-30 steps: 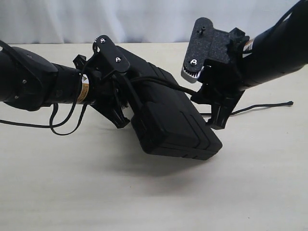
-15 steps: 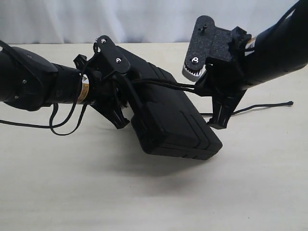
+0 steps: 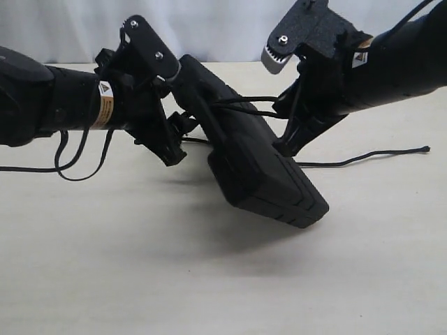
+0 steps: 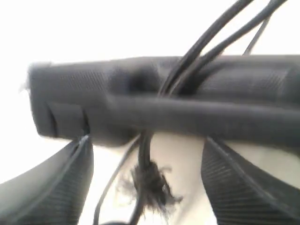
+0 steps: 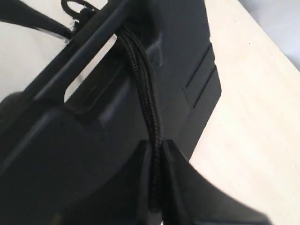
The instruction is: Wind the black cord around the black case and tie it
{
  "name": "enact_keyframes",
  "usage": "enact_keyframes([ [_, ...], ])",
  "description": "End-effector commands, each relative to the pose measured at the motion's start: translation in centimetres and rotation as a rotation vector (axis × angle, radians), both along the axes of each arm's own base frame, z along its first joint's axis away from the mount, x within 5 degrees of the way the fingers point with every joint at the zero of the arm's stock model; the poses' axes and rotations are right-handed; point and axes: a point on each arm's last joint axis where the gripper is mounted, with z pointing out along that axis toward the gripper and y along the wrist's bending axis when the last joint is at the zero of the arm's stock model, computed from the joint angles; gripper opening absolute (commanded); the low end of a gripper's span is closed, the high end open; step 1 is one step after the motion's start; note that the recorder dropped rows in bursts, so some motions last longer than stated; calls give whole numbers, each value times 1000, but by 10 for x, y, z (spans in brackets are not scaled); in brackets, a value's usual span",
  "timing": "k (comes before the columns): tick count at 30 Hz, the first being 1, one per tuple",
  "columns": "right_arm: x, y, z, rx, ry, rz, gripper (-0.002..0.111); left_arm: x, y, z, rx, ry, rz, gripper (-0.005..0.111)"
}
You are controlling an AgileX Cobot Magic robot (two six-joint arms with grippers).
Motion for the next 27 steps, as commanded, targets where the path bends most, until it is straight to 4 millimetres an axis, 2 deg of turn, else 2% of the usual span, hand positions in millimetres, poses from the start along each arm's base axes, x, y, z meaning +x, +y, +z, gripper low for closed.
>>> enact_keyframes([
  [1, 3, 0, 8, 71, -33, -56, 4, -8, 1, 24, -53, -54, -7, 64],
  [6, 4, 0, 9, 89, -43, -69, 4, -9, 2, 28, -56, -66, -5, 63],
  [9, 4, 1, 9, 108, -33, -75, 4, -6, -6, 14, -67, -3, -58, 63],
  [11, 4, 1, 9, 109, -35, -74, 4, 5, -11, 2, -48, 23, -70, 63],
  [14, 4, 1, 9, 105, -35, -71, 4, 26, -27, 15, -164, 23, -74, 63],
  [16, 4, 1, 9, 95, -38, -60, 4, 38, -36, 16, -204, 32, -101, 63],
  [21, 3, 1, 9, 92, -38, -57, 4, 61, -54, 0, -259, 84, -155, 63],
  [24, 3, 1, 9, 92, -38, -57, 4, 64, -55, -4, -241, 84, -160, 63],
  [27, 4, 1, 9, 94, -42, -57, 4, 62, -55, 3, -232, 64, -172, 63],
])
